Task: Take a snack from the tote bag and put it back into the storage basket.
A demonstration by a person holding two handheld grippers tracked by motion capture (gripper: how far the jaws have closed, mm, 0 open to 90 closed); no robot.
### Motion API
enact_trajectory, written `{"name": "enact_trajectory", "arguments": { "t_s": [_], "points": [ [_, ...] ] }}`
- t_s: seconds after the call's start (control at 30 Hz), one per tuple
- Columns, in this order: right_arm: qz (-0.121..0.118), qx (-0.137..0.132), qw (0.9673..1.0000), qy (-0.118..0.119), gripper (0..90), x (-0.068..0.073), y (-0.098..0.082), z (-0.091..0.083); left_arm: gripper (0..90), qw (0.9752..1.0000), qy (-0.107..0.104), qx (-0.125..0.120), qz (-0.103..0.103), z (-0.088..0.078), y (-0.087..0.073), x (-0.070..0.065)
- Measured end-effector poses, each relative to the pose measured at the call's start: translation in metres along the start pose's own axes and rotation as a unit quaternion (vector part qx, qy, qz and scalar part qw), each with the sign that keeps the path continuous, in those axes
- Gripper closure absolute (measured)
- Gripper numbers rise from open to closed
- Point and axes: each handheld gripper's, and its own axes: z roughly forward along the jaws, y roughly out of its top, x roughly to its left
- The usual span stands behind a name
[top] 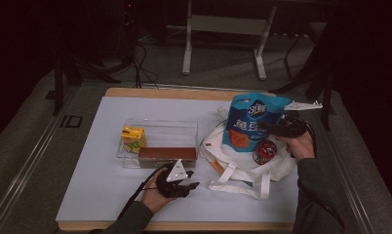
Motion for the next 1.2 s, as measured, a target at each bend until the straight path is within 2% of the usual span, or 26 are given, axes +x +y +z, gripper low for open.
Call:
{"name": "enact_trajectory", "arguments": {
  "t_s": [0.23, 0.3, 0.33, 0.47, 1.2],
  "points": [
    [-0.009, -0.012, 0.9998, 0.014, 77.5, 0.000, -0.003, -0.001, 54.1, 1.0000, 0.002, 0.003, 0.003, 0.001, 0.000, -0.001],
    [-0.011, -0.013, 0.9997, 0.015, 77.5, 0.000, -0.003, -0.001, 54.1, 1.0000, 0.002, 0.003, 0.003, 0.001, 0.000, -0.001],
    [-0.019, -0.015, 0.9996, 0.014, 83.5, 0.002, -0.002, -0.001, 54.1, 1.0000, 0.002, 0.003, 0.004, 0.001, 0.000, -0.001],
    [-0.024, -0.013, 0.9996, 0.011, 85.9, 0.003, 0.000, -0.001, 54.0, 1.0000, 0.001, 0.003, 0.003, 0.001, 0.000, -0.001],
    [-0.019, -0.031, 0.9985, 0.042, 88.6, 0.006, 0.013, -0.006, 53.5, 1.0000, -0.001, 0.004, 0.007, 0.001, 0.000, -0.001]
  ]
}}
